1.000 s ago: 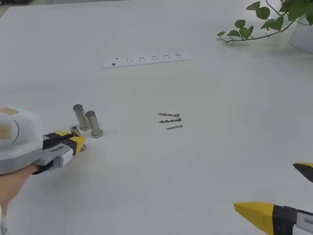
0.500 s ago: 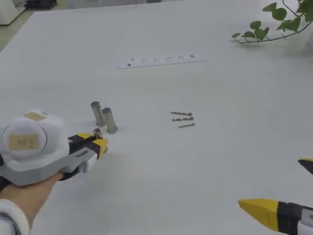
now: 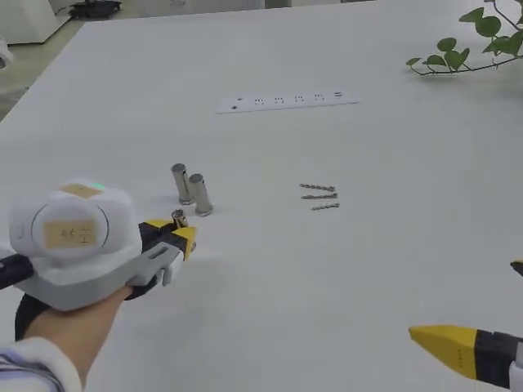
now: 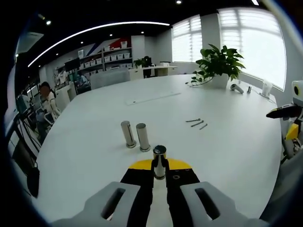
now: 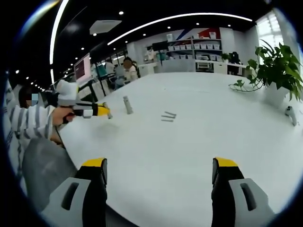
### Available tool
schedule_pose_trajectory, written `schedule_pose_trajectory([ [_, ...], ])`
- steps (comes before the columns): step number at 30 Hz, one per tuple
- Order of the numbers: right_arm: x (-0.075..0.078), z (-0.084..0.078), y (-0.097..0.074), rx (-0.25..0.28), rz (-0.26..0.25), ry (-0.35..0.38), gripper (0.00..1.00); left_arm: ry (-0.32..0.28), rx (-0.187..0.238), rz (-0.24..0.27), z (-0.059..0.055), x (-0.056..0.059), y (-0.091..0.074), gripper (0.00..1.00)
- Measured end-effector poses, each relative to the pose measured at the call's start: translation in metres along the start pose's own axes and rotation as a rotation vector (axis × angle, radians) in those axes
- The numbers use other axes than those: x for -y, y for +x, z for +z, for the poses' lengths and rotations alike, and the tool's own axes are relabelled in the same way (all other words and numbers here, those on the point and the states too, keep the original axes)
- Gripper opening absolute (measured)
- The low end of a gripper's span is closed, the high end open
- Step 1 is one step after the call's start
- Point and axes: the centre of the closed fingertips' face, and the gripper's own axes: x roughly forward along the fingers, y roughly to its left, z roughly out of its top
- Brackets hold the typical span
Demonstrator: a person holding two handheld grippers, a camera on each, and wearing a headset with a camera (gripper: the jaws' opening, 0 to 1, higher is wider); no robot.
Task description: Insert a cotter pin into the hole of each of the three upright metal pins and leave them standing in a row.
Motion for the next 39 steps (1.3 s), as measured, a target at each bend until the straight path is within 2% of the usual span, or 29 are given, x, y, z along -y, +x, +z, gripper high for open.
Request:
schedule_pose_trajectory([
  [4,0.000,0.000,-0.001,-0.005,0.005,-0.011,0.93,0.017,-0.012,0.016,-0.006,0.004,-0.002,0.07],
  [7,0.000,0.001,-0.002,-0.001,0.007,-0.014,0.93,0.006,-0.006,0.023,-0.008,0.008,-0.004,0.07],
  [9,0.000,0.002,-0.002,-0.001,0.009,-0.016,0.93,-0.020,0.001,0.034,-0.009,0.008,-0.004,0.07],
  [11,0.000,0.001,-0.003,-0.003,0.010,-0.019,0.93,-0.085,0.015,0.047,-0.010,0.008,-0.004,0.07],
  [24,-0.005,-0.001,-0.004,-0.010,0.027,-0.025,0.93,-0.103,-0.008,0.073,-0.023,0.011,0.003,0.07],
  [26,-0.005,-0.002,-0.004,-0.013,0.027,-0.026,0.93,-0.122,-0.011,0.081,-0.025,0.010,0.004,0.07],
  [34,-0.004,-0.004,0.000,-0.026,0.036,-0.026,0.93,-0.129,-0.036,0.108,-0.036,0.005,0.007,0.07],
  [37,-0.005,-0.003,0.001,-0.024,0.038,-0.026,0.93,-0.157,-0.035,0.118,-0.038,0.005,0.008,0.07],
  [39,-0.005,-0.003,0.001,-0.024,0.040,-0.025,0.93,-0.150,-0.036,0.125,-0.039,0.005,0.008,0.07],
])
